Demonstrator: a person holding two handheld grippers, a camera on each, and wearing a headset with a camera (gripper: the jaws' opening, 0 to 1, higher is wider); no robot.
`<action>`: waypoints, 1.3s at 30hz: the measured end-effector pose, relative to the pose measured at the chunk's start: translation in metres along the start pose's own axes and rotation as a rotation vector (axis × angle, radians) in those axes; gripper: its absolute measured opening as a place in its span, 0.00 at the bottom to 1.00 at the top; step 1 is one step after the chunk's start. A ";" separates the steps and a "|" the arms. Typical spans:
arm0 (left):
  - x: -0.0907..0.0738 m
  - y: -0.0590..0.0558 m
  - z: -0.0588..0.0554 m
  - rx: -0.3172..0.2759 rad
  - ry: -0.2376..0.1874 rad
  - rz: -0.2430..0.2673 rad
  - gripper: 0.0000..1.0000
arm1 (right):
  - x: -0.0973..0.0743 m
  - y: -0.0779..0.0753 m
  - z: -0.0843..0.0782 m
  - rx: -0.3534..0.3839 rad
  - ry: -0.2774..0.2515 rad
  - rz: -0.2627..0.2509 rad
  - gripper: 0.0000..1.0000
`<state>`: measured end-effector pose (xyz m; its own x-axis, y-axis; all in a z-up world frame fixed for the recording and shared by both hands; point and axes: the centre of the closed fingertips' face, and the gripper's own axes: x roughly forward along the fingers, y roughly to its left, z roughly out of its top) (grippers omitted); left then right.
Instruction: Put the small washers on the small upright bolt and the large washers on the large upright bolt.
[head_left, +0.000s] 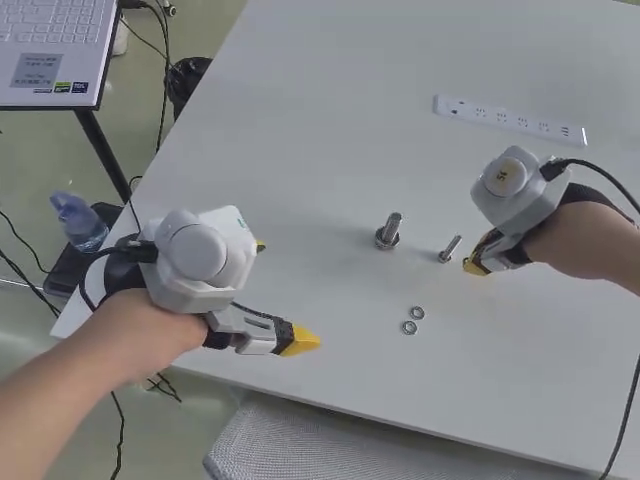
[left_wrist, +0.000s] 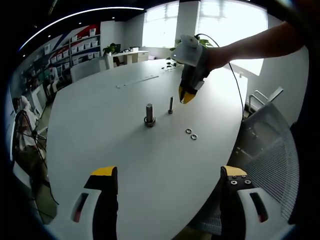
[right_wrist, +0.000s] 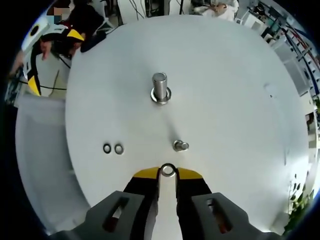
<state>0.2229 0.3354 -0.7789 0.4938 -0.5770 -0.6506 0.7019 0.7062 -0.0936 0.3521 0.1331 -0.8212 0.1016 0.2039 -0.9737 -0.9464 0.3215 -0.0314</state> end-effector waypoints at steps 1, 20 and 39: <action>0.000 0.000 0.000 0.002 0.002 0.000 0.84 | -0.001 -0.001 0.001 0.002 -0.004 0.000 0.12; 0.004 -0.002 0.002 0.011 0.014 -0.009 0.84 | -0.012 -0.018 0.024 -0.008 -0.050 -0.015 0.12; 0.009 0.000 -0.001 0.010 0.025 -0.022 0.83 | -0.001 -0.019 0.029 -0.026 -0.038 -0.004 0.12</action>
<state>0.2265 0.3303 -0.7859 0.4647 -0.5820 -0.6673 0.7179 0.6888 -0.1008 0.3791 0.1536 -0.8127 0.1166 0.2380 -0.9642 -0.9536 0.2983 -0.0417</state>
